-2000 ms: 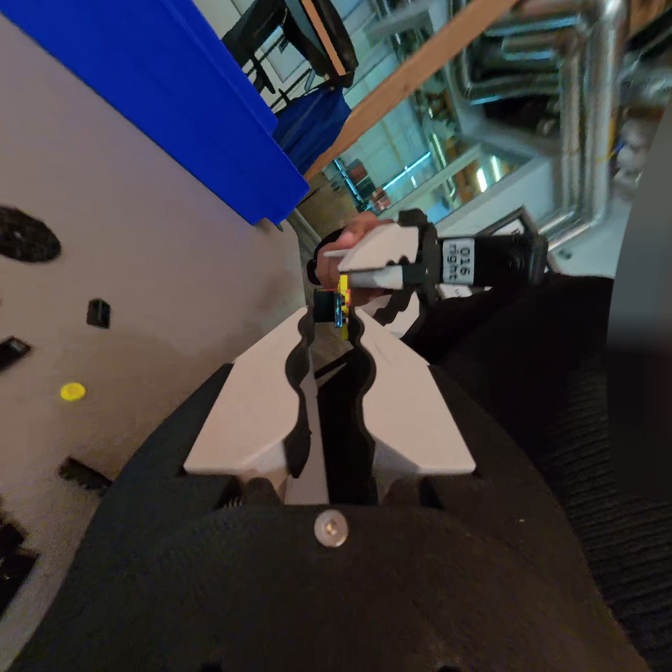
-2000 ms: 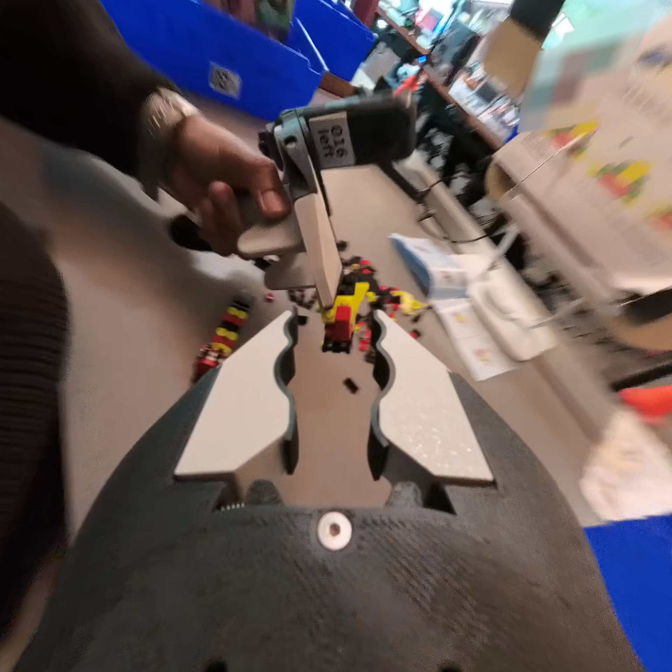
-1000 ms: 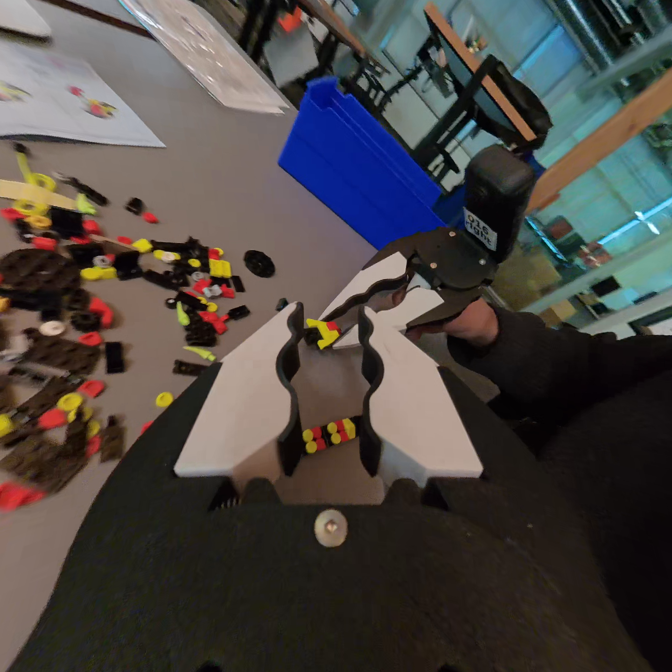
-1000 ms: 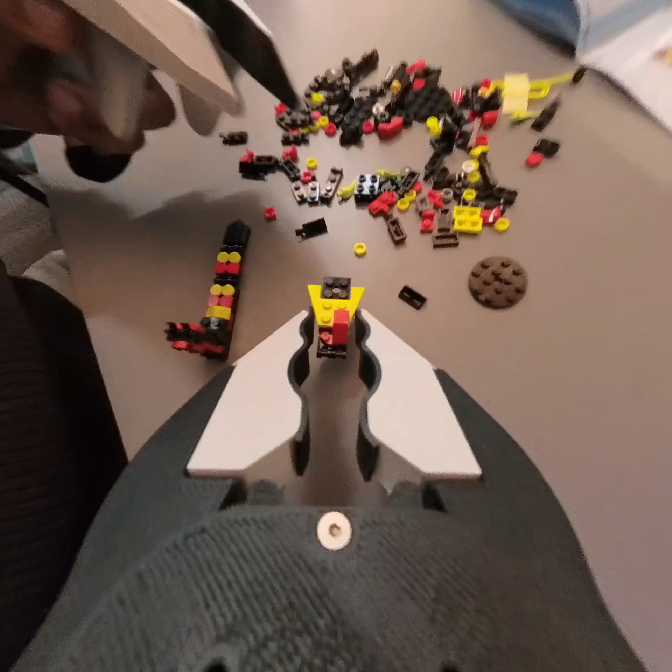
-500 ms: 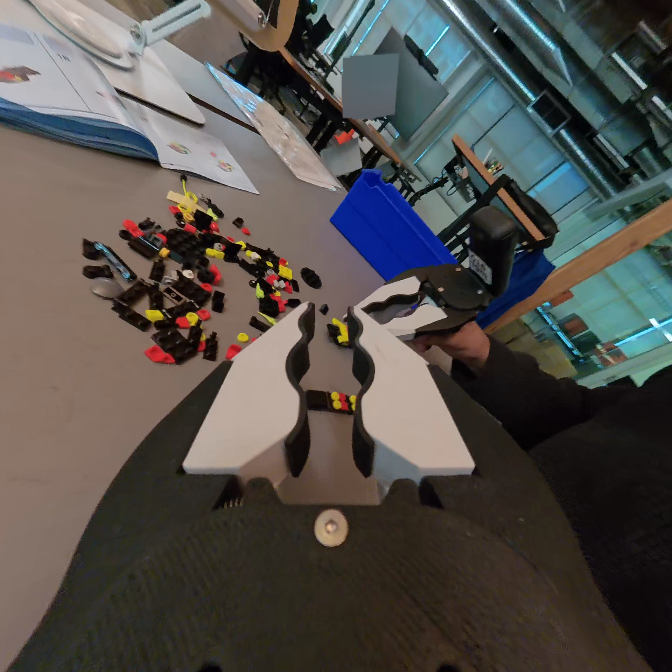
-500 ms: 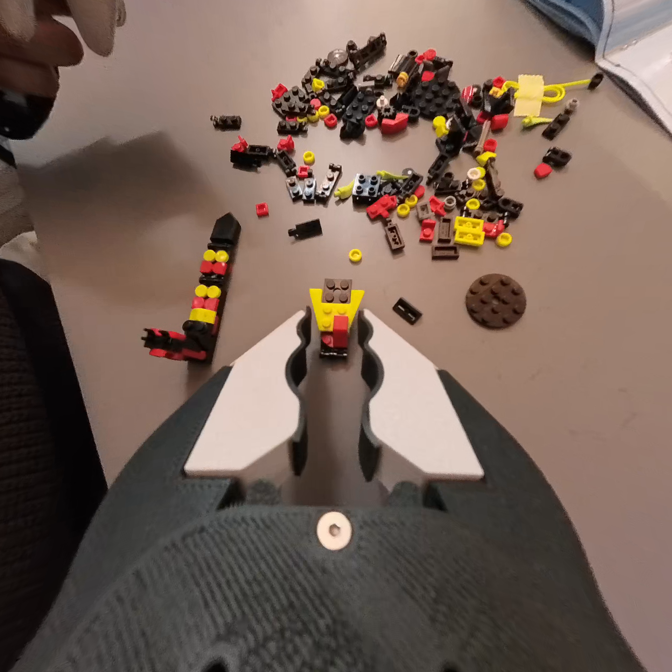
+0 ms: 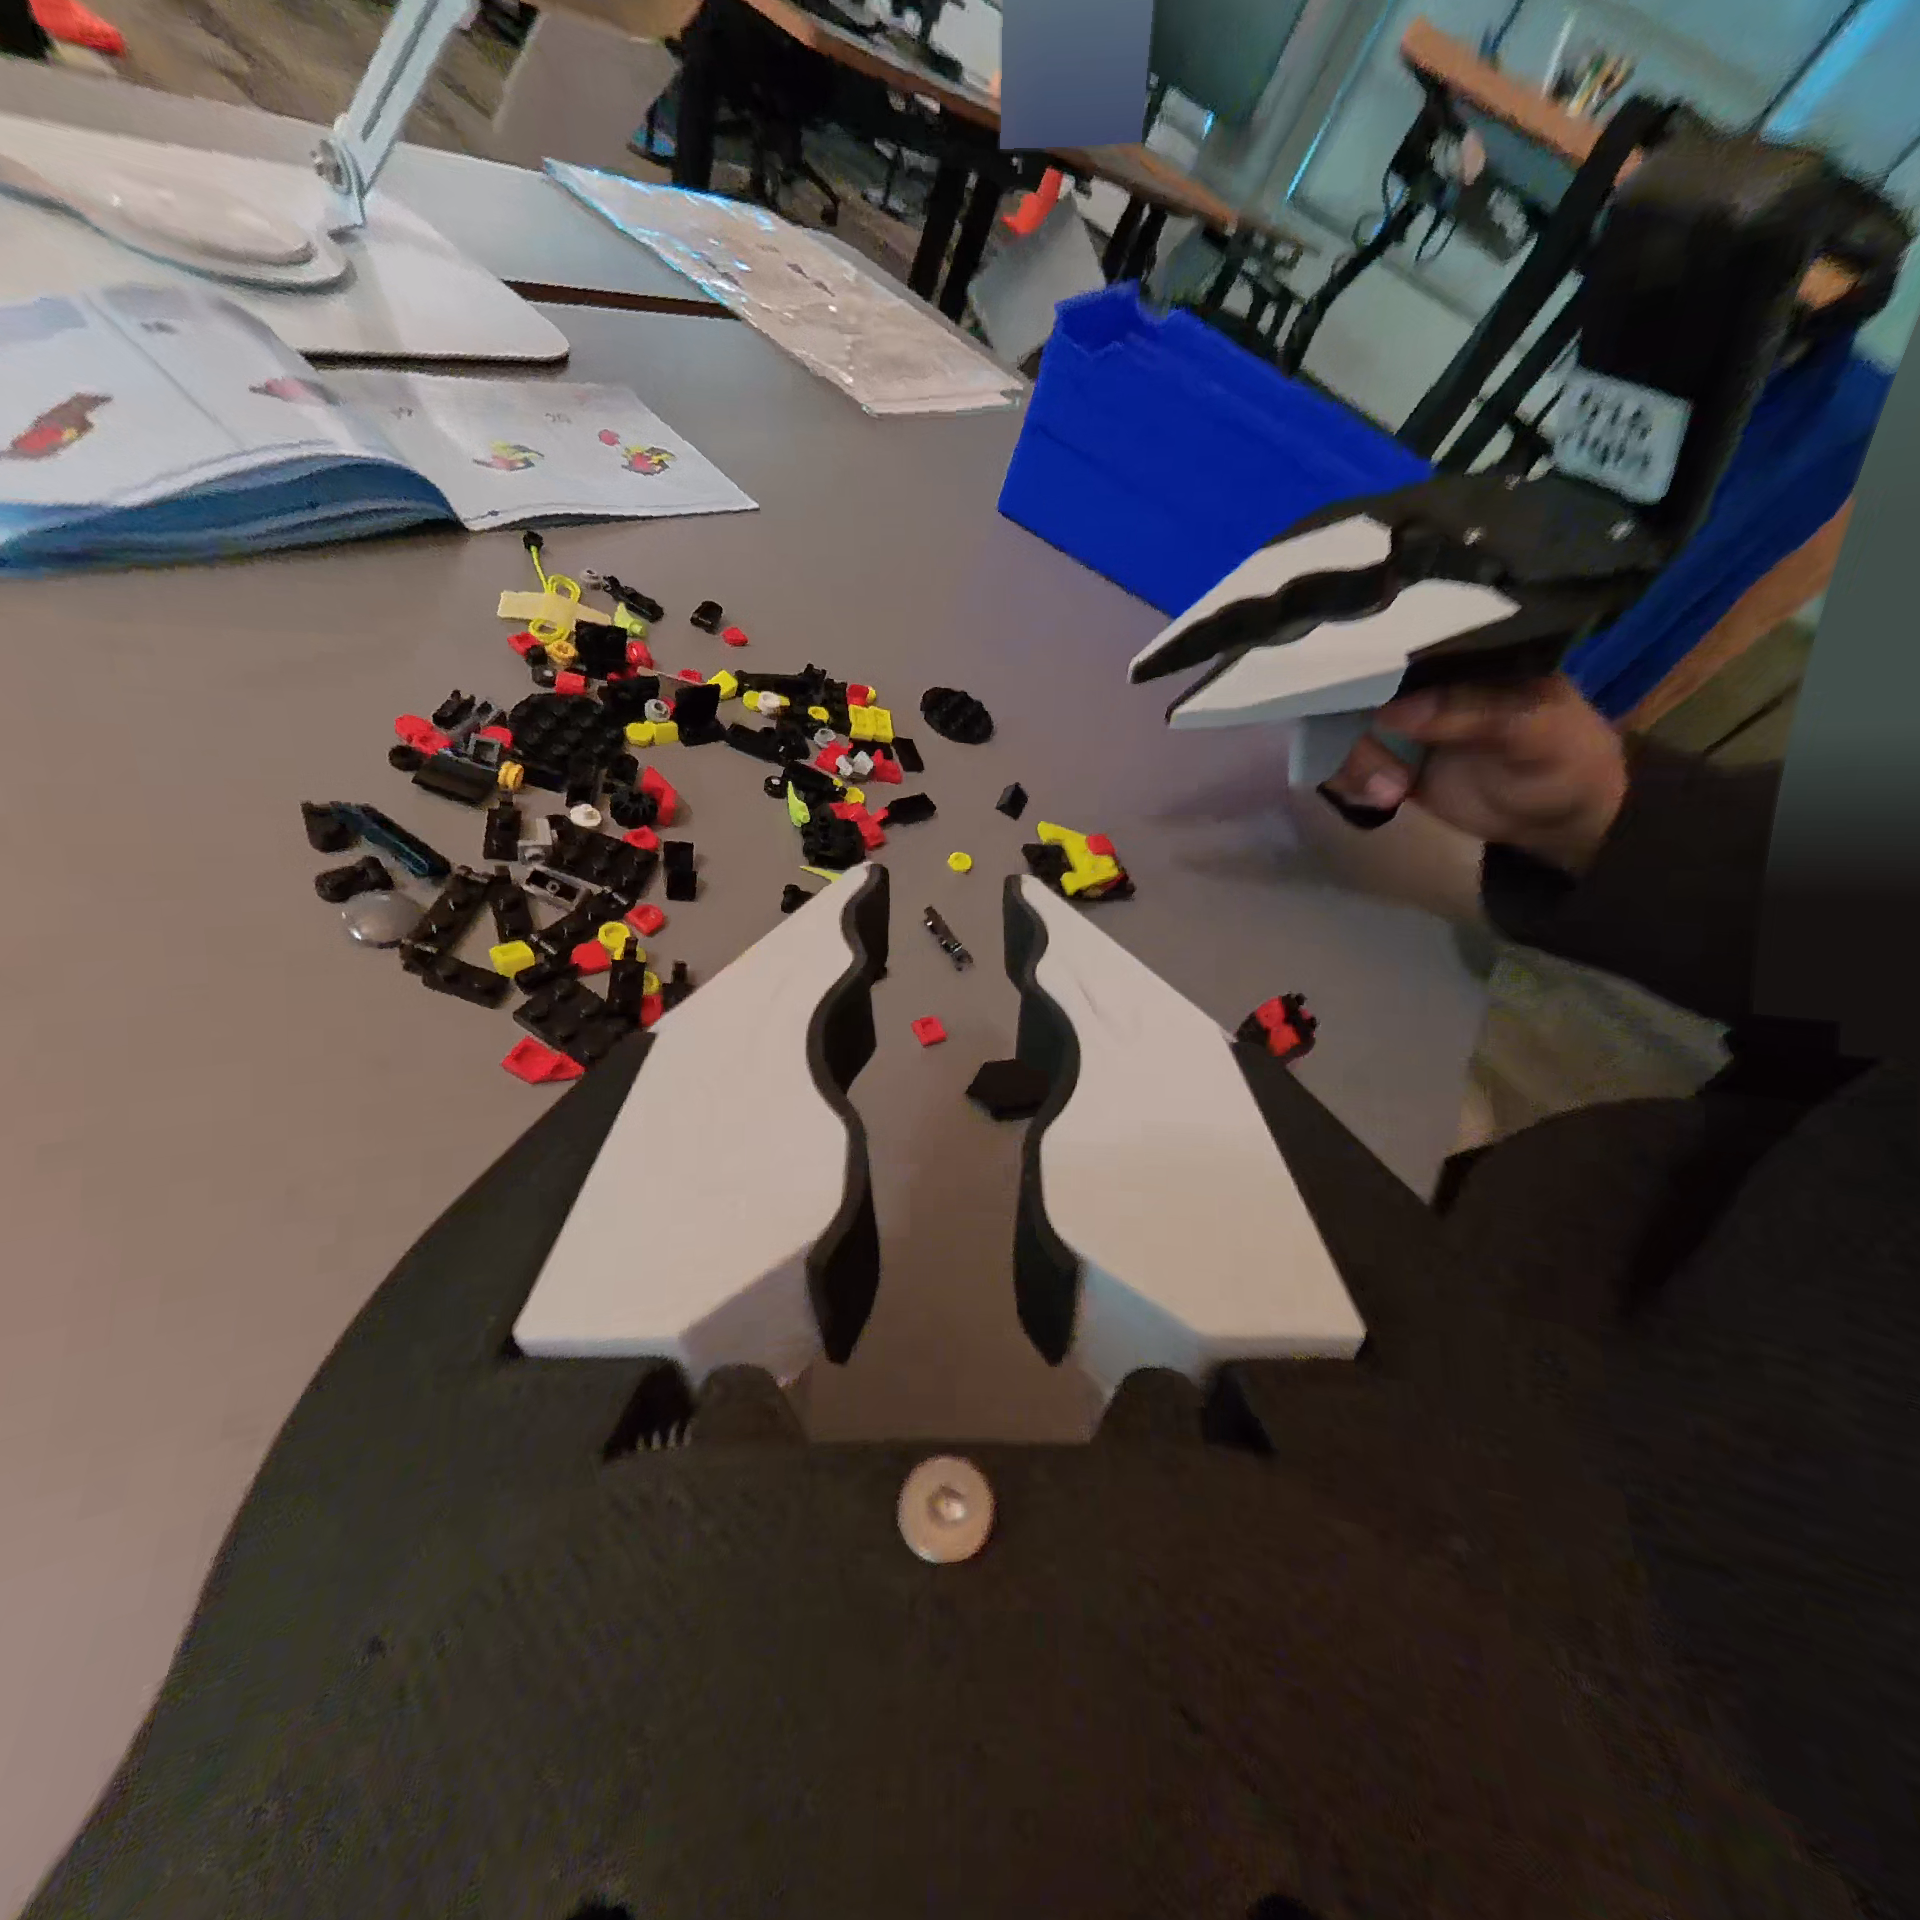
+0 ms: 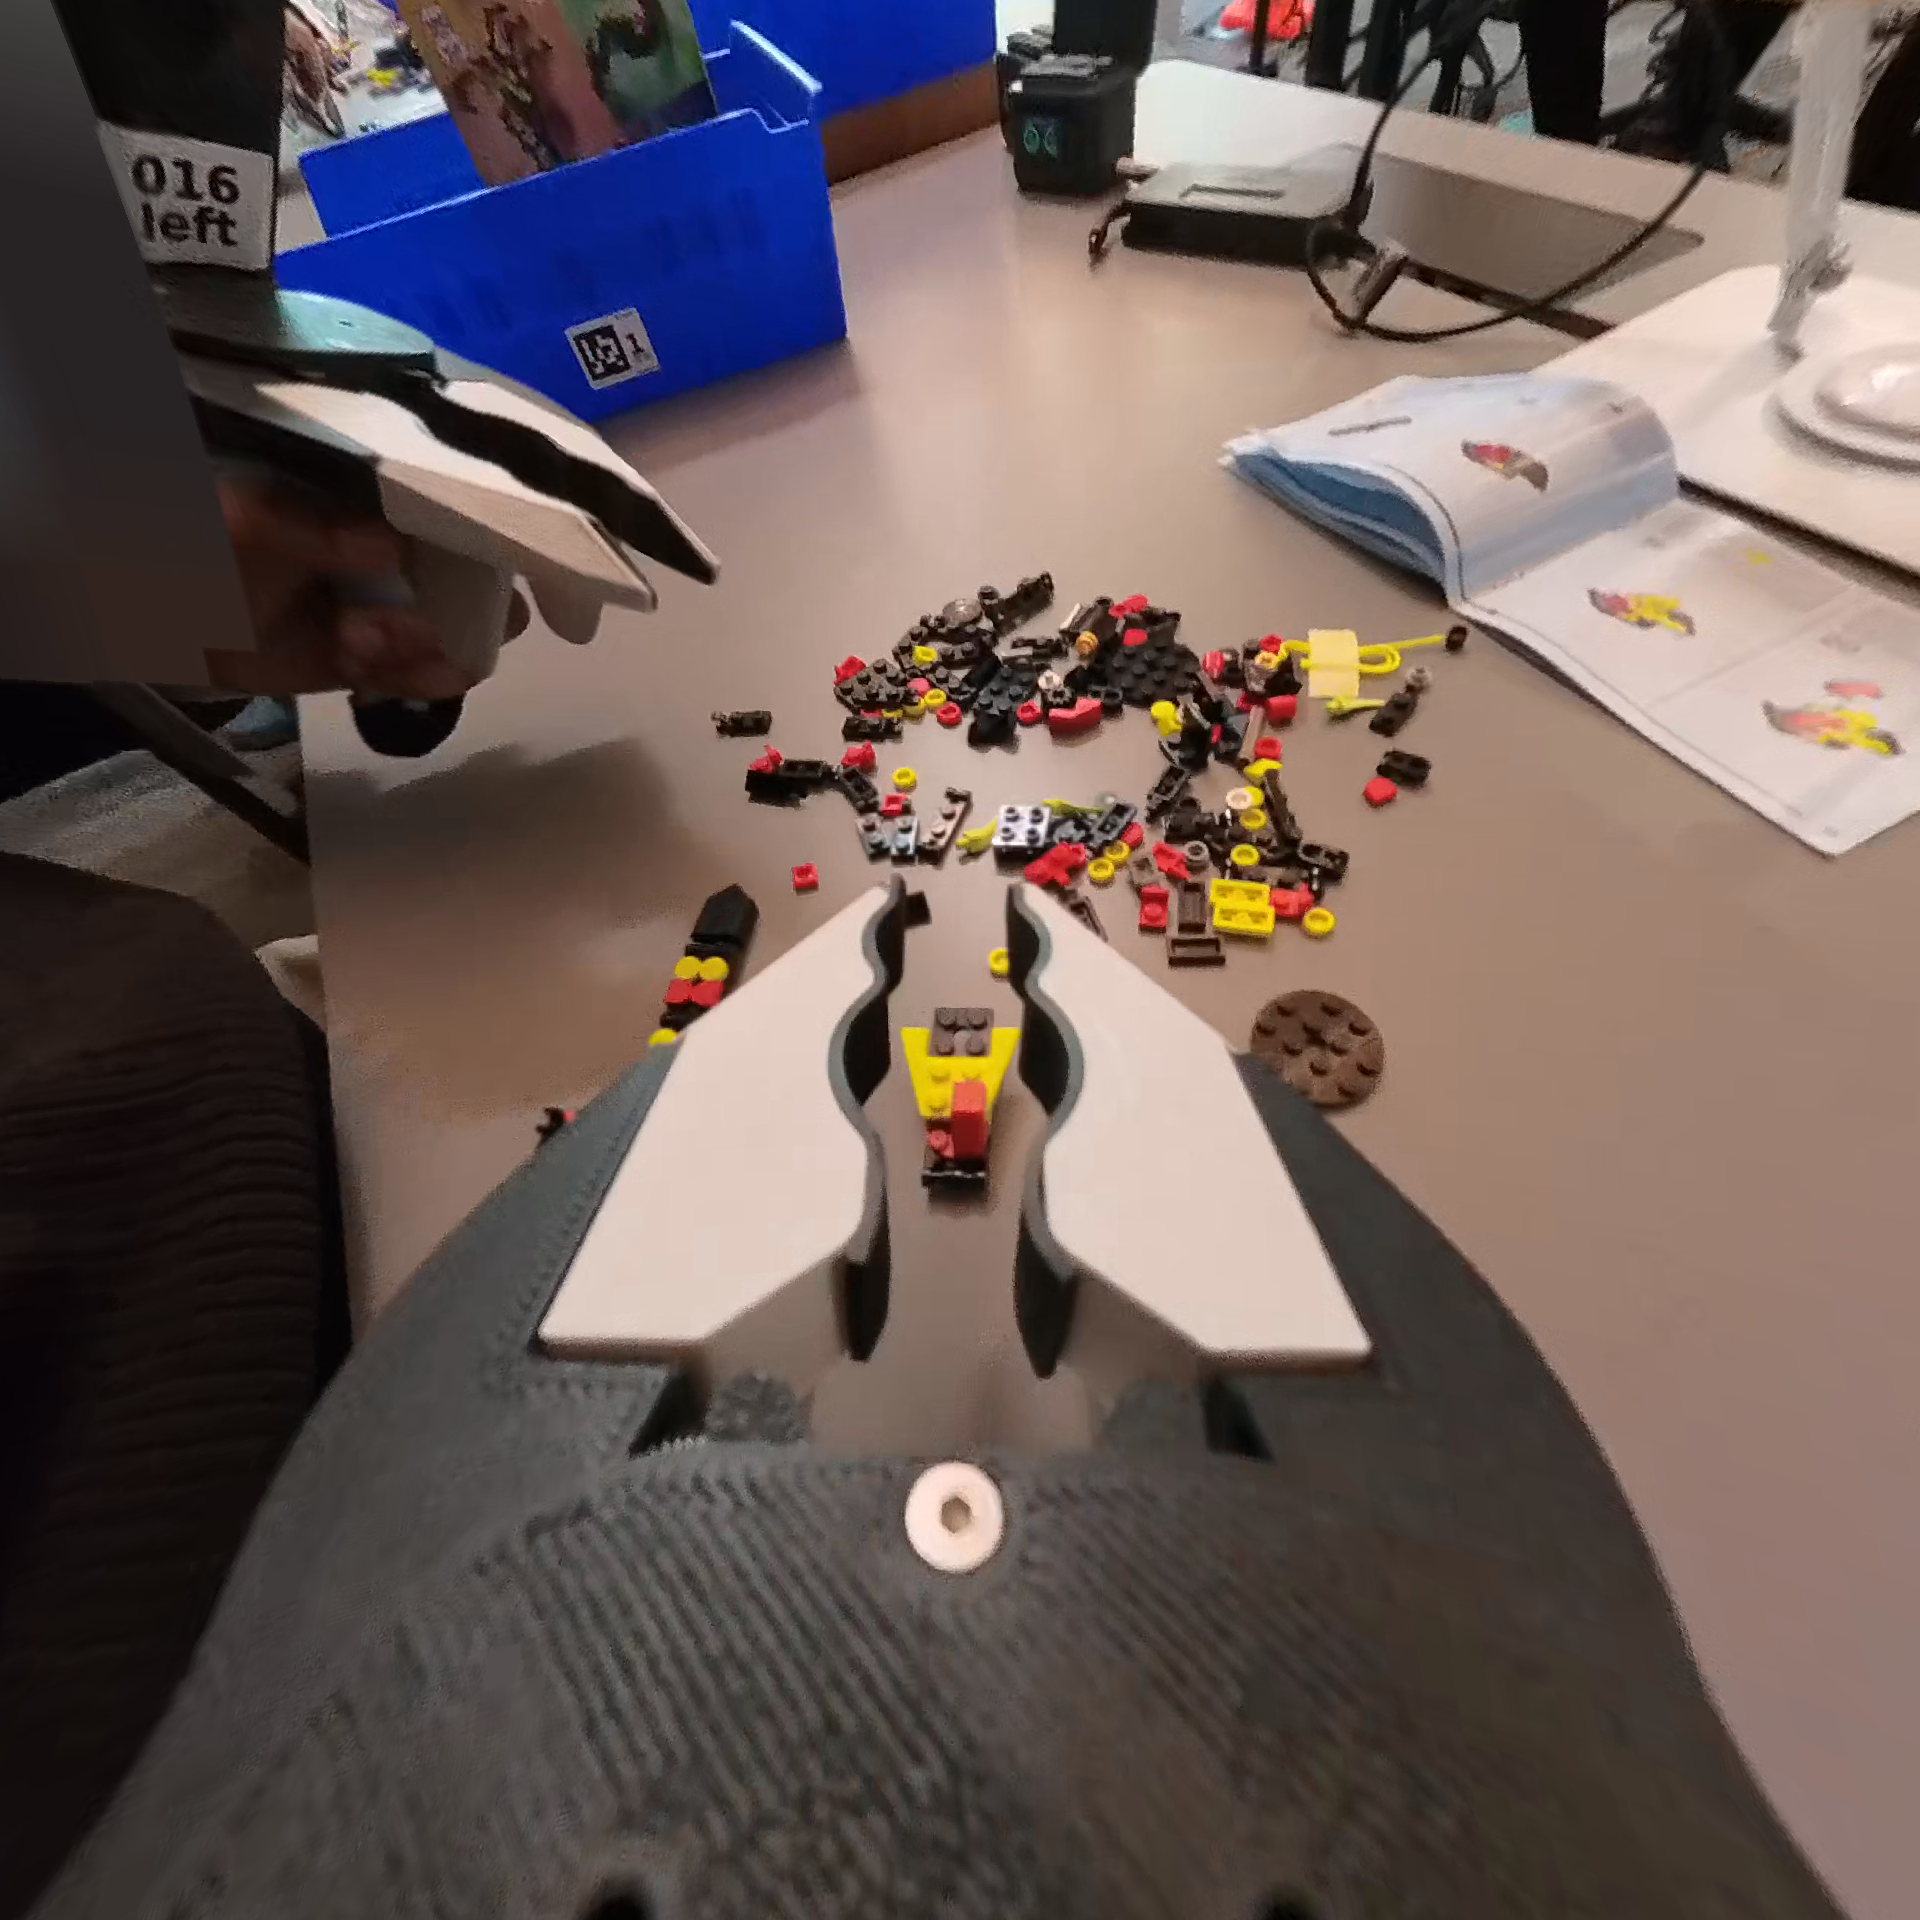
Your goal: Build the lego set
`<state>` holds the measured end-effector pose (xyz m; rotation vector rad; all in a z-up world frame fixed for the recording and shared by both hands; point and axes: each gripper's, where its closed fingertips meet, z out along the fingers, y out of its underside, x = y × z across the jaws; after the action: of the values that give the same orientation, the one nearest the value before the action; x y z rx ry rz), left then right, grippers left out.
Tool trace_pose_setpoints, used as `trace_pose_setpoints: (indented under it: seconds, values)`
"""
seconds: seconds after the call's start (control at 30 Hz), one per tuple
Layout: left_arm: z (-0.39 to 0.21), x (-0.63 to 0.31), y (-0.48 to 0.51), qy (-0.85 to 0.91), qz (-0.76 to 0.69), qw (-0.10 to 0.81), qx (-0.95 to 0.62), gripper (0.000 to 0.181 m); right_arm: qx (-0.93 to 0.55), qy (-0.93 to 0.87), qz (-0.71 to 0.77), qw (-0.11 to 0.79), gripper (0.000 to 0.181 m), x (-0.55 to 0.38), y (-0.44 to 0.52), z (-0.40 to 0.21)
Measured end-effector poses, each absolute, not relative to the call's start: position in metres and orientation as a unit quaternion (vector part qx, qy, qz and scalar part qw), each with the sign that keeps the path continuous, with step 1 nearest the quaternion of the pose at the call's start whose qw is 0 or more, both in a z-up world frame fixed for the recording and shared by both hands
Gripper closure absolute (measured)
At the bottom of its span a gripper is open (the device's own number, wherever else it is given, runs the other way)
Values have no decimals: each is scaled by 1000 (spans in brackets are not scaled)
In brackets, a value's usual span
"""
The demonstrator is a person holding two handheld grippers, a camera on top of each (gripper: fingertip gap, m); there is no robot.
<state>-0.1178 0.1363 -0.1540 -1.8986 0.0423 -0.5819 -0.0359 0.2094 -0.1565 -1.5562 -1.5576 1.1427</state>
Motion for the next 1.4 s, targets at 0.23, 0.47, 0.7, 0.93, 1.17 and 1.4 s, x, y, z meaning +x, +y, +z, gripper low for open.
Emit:
trace_pose_setpoints:
  seconds: [0.23,0.47,0.7,0.93,1.17,1.4]
  values:
    - [-161,-151,159,21,-43,562,-825,110,-569,-622,390,370,180,-25,202,-155]
    - [-172,-181,169,-89,-40,535,-839,170,-569,-618,419,344,180,-18,189,-156]
    - [-178,-195,166,-90,-13,524,-847,181,-557,-635,421,329,177,-21,175,-160]
    - [-196,-204,163,-125,-10,478,-869,181,-531,-662,379,368,174,-25,174,-164]
    - [-214,-208,157,-131,-10,435,-891,181,-534,-662,365,377,168,-26,178,-166]
    - [-218,-191,154,-98,-79,413,-902,158,-540,-662,367,368,166,-25,178,-169]
